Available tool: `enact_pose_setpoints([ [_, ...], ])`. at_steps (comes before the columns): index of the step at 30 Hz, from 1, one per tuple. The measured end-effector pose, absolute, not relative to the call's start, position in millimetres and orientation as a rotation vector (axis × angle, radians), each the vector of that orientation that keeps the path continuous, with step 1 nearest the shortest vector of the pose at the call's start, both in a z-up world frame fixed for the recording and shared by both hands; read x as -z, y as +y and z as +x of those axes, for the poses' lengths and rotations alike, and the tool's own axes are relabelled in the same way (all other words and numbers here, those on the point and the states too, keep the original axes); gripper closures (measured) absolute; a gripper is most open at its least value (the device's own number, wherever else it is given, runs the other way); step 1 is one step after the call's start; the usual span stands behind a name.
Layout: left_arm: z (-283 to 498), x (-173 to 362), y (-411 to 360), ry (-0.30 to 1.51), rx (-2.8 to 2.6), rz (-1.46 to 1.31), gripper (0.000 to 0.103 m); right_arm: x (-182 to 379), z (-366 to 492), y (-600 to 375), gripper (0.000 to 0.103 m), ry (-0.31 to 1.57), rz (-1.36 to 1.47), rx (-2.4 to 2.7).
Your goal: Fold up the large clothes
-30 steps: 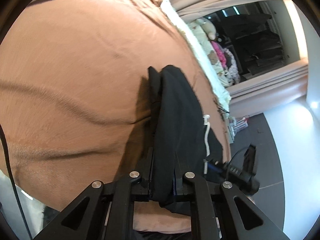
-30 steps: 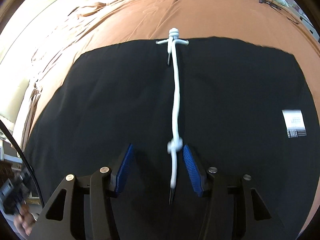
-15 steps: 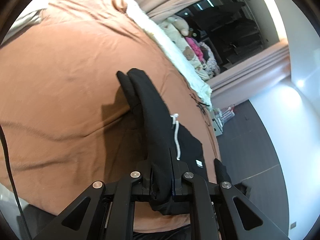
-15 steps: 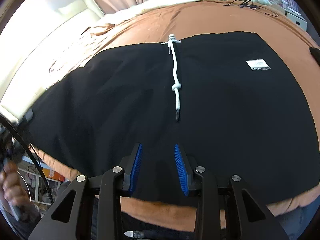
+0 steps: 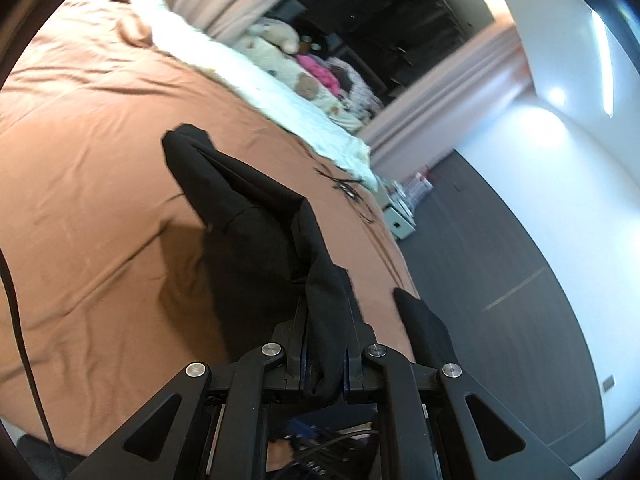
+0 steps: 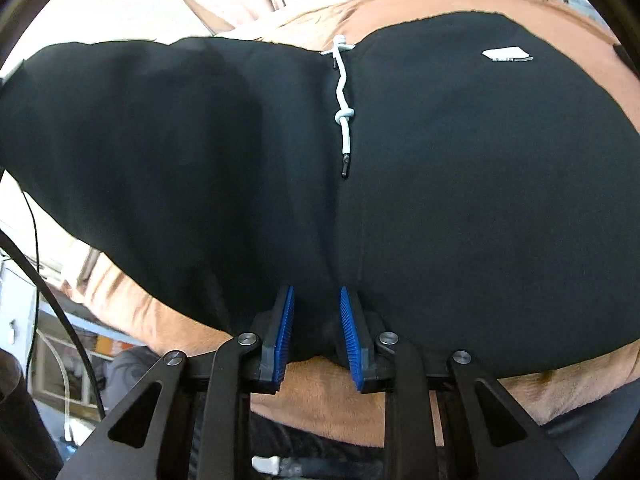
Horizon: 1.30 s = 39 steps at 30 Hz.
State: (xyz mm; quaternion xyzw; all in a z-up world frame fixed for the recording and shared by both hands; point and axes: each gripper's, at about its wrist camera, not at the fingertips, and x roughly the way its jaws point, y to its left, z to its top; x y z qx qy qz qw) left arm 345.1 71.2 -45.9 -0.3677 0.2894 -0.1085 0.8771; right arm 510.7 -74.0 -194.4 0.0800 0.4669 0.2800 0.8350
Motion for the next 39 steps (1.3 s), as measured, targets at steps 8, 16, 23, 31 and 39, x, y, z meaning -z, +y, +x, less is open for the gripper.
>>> enact_pose_setpoints([
  [8,383.6,18.8,10.6,0.636,0.326,-0.656,0.092,158.6,514.0,-138.9,0.076,0.886,0.308,-0.612],
  [16,424.3,32.6,-49.1,0.720,0.433,-0.573,0.092,139.0,511.1,-228.6,0.035,0.766,0.437,-0.501],
  [23,457.6,66.1,-101.2,0.831,0.493,-0.510,0.092,149.2,511.5,-293.9,0.035,0.747,0.538,-0.384],
  [31,476.5,118.4,-159.9,0.990,0.504,-0.399,0.091,144.2,498.5,-325.7,0.035,0.726,0.587,-0.294],
  [39,460.6,116.6,-175.5,0.986,0.645,-0.386,0.041,129.3,477.3,-326.1,0.028,0.714,0.620,-0.320],
])
